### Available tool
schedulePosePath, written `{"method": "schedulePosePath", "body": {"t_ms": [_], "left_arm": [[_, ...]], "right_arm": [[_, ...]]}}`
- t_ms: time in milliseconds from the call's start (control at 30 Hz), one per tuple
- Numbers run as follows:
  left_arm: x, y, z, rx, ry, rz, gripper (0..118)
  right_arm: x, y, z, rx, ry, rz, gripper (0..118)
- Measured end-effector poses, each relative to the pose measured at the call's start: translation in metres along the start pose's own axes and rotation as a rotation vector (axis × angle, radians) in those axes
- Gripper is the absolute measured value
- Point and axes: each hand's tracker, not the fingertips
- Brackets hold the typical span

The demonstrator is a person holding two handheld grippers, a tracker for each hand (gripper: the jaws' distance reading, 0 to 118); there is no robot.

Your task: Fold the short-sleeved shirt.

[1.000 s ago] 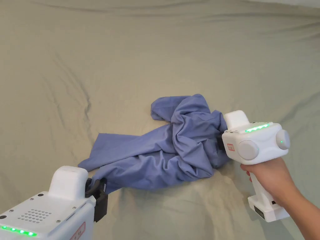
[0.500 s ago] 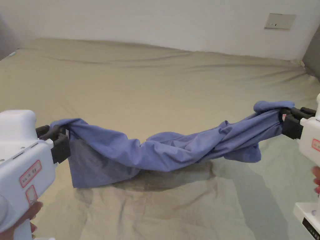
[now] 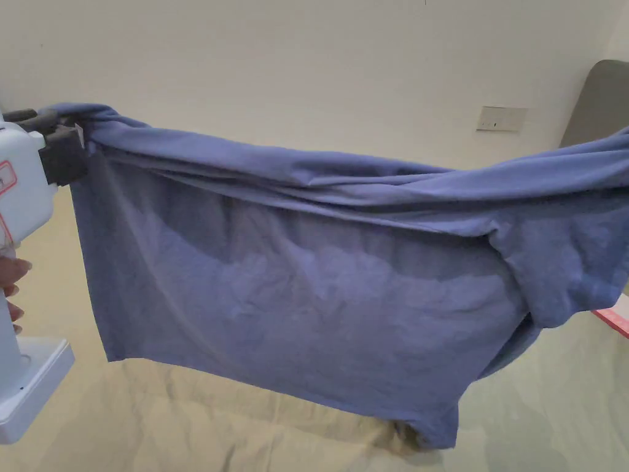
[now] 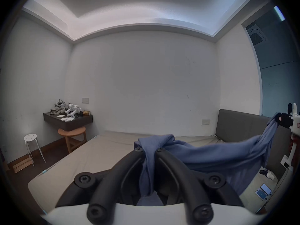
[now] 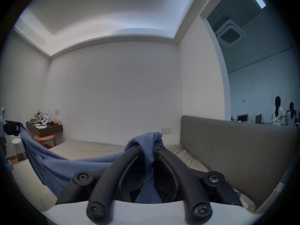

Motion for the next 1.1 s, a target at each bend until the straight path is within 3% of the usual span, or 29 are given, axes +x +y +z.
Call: {"method": "schedulePosePath", "body": {"t_ms": [233,333,433,700,1100], "left_arm": [[-0.009,0.028,-0.014,-0.010,-0.036,0.027,5],[-0.009,0.035,-0.025,-0.022,-0.040,-0.007,5],[-0.011,0.042,-0.043,-0.052,-0.043,-0.015,5],[-0.012,0.062,-0.110,-0.095,-0.022,-0.058,5],[-0.006,0.073,-0.240,-0.119,0.051,-0.100,5]], "right_arm": [[0.005,0.032,-0.008,0.027,-0.003,0.004,12],[-0.002,0.040,-0.016,0.045,-0.022,0.064,12],[-0.006,0.048,-0.032,0.043,-0.015,0.070,12],[-0.026,0.053,-0.104,0.035,-0.029,0.177,12],[-0.047,0.051,-0.230,0.036,-0.034,0.169,12]]}}
